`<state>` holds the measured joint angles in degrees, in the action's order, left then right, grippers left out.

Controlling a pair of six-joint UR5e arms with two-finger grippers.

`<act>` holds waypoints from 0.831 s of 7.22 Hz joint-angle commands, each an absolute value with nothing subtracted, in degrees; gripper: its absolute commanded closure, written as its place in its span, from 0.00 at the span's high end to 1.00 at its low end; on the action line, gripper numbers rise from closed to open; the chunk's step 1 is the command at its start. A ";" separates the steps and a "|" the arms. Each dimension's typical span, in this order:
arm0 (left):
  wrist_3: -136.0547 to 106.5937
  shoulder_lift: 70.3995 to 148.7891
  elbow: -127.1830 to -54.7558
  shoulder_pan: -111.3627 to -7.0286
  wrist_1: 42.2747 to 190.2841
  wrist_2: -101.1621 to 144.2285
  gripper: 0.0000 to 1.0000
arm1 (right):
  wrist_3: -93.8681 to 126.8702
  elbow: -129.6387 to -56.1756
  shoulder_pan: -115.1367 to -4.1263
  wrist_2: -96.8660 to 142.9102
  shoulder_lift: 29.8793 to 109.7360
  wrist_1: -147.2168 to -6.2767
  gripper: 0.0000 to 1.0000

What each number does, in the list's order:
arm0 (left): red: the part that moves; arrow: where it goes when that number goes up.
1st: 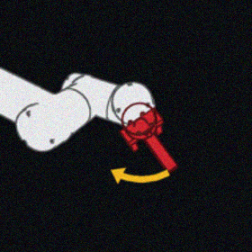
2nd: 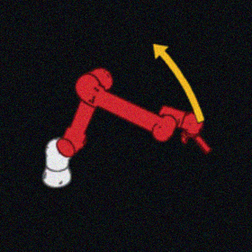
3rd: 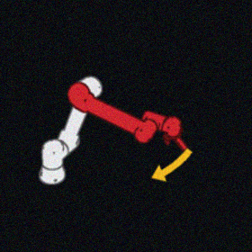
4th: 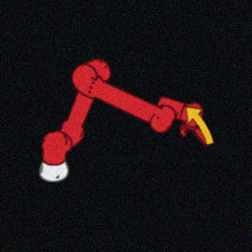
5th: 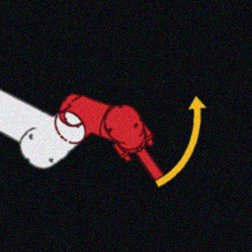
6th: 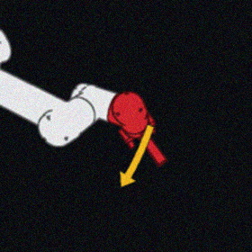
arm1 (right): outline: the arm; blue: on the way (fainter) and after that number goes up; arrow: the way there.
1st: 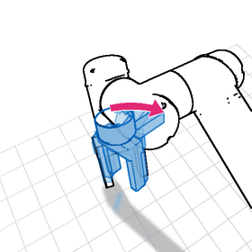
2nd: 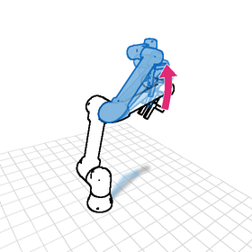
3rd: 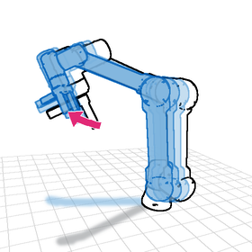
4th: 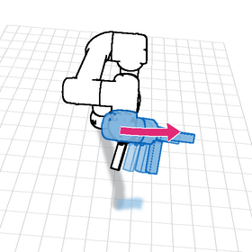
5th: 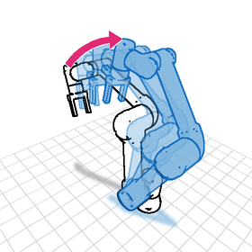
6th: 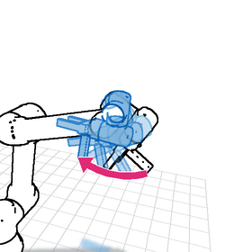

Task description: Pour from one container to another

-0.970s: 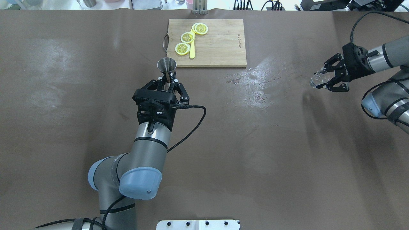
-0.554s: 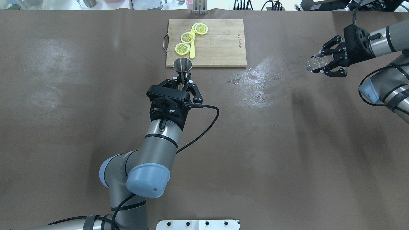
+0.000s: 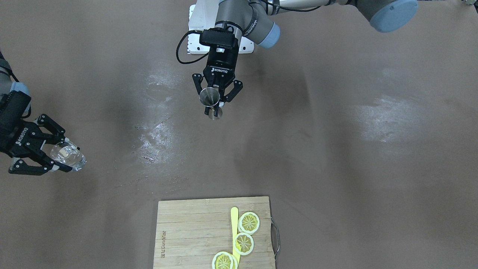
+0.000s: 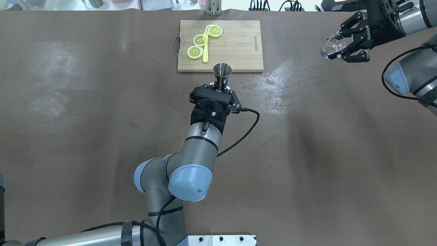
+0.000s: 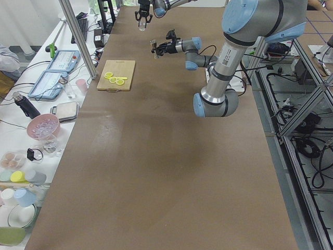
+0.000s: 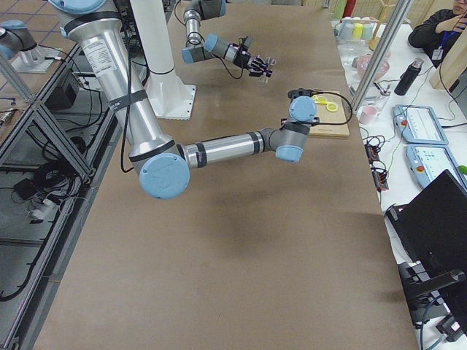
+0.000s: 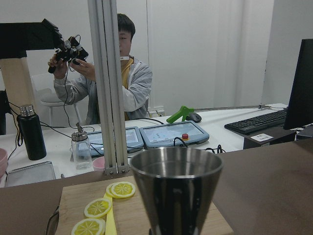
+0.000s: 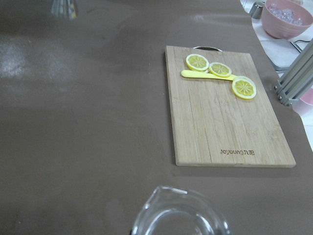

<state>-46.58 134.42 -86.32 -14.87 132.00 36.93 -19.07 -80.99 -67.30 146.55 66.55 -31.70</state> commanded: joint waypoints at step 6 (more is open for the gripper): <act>-46.32 140.54 -74.55 -16.17 131.75 38.50 0.00 | -19.07 -101.66 -65.58 144.26 64.60 -62.09 0.00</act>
